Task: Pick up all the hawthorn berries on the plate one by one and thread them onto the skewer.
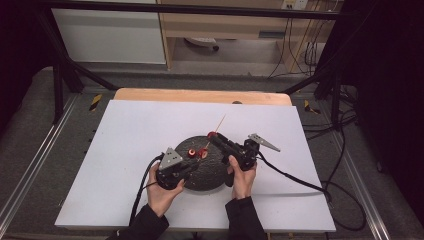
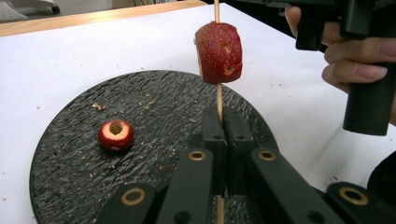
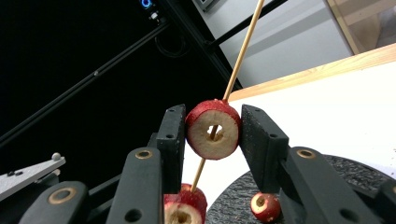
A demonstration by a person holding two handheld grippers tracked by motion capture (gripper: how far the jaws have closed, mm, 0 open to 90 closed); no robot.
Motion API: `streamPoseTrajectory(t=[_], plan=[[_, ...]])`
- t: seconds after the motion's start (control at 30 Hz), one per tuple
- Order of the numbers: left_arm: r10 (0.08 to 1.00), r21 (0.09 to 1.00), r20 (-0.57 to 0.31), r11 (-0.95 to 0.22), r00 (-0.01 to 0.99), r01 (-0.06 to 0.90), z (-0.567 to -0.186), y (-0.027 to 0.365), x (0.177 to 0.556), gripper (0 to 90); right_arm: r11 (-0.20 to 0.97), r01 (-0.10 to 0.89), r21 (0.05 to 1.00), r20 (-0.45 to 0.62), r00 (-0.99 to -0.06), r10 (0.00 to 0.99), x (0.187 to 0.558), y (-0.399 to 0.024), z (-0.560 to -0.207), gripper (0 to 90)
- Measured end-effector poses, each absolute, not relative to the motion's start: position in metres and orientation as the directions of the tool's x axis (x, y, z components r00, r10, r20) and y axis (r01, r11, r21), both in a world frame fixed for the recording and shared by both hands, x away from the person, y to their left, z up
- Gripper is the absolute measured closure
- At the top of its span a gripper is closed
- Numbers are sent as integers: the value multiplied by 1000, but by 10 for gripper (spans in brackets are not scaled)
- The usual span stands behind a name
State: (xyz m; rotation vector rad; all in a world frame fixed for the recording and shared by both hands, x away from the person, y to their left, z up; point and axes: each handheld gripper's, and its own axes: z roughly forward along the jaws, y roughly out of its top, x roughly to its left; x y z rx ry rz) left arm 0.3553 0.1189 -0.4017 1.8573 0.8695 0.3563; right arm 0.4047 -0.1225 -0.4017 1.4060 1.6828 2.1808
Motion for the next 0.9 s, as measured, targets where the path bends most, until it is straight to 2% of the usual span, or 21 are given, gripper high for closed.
streamPoseTrajectory(t=[0.73,0.9], plan=[[703,881,-140,-233,698,411,-404,118,359,885,-367,478,798,602,-589,539,398,-117,-410,615],[708,877,-139,-236,693,417,-406,123,359,885,-342,475,811,582,-591,559,399,-122,-407,510]])
